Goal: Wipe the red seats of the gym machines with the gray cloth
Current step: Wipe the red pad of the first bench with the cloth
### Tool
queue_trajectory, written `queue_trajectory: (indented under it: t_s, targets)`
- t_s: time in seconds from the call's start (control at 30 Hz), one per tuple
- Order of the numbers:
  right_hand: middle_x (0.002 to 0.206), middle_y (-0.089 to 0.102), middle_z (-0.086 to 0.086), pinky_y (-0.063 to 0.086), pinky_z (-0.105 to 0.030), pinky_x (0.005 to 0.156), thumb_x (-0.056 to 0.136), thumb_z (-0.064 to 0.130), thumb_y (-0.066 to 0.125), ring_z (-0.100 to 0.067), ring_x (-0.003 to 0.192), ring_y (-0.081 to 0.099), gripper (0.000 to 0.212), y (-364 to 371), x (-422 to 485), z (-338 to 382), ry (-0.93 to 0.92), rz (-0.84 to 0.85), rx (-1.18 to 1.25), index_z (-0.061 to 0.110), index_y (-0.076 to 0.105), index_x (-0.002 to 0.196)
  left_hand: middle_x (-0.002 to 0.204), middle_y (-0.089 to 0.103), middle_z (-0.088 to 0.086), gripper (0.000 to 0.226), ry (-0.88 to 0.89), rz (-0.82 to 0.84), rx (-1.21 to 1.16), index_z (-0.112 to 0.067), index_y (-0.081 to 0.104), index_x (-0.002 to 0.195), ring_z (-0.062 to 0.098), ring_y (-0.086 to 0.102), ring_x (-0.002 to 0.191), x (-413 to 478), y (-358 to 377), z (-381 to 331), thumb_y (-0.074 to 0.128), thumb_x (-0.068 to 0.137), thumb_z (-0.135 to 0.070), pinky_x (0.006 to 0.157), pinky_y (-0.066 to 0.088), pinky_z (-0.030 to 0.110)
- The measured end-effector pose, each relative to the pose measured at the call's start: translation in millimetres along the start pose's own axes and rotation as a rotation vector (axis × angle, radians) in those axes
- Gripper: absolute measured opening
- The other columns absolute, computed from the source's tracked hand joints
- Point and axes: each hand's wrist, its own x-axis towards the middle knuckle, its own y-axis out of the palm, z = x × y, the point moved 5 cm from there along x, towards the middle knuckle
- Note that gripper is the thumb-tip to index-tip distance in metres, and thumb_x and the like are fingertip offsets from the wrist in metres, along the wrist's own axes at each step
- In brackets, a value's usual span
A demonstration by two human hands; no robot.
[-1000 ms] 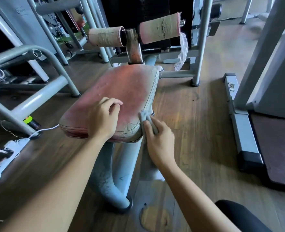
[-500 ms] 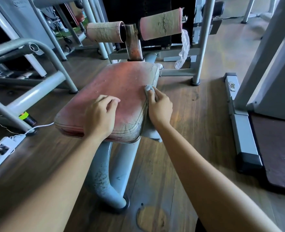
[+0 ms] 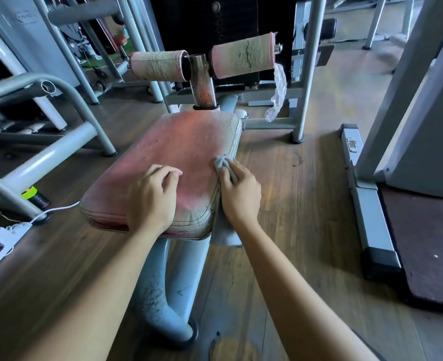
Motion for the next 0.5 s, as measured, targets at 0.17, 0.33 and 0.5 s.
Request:
queue_trajectory:
  t_s: [0.17, 0.33, 0.5]
  targets:
    - [0.128, 0.066, 0.015, 0.048, -0.033, 0.087, 0.095, 0.041, 0.055, -0.022, 0.115, 0.062, 0.03, 4, 16, 3, 0.0, 0.008, -0.056, 0.035, 0.069, 0.121, 0.108, 0.068, -0.012, 0.028, -0.011, 0.001, 0.006, -0.028, 0.074, 0.097, 0.018, 0.062, 0.095, 0, 0, 0, 0.046, 0.1, -0.03, 0.084, 0.049, 0.036]
    - [0.123, 0.07, 0.01, 0.045, -0.03, 0.079, 0.096, 0.039, 0.055, -0.022, 0.11, 0.064, 0.029, -1, 8, 6, 0.032, 0.034, -0.048, 0.035, 0.068, 0.122, 0.108, 0.068, -0.011, 0.026, -0.01, 0.009, 0.009, -0.028, 0.074, 0.096, 0.02, 0.063, 0.094, 1, 0, 1, 0.048, 0.101, -0.028, 0.084, 0.049, 0.037]
    - [0.129, 0.066, 0.016, 0.051, -0.036, 0.096, 0.096, 0.043, 0.056, -0.015, 0.118, 0.062, 0.034, -8, -15, 3, 0.023, 0.071, -0.054, 0.035, 0.065, 0.129, 0.112, 0.067, -0.009, 0.025, -0.003, 0.037, 0.058, -0.03, 0.072, 0.101, 0.023, 0.06, 0.102, 1, 0, -1, 0.047, 0.1, -0.032, 0.091, 0.048, 0.041]
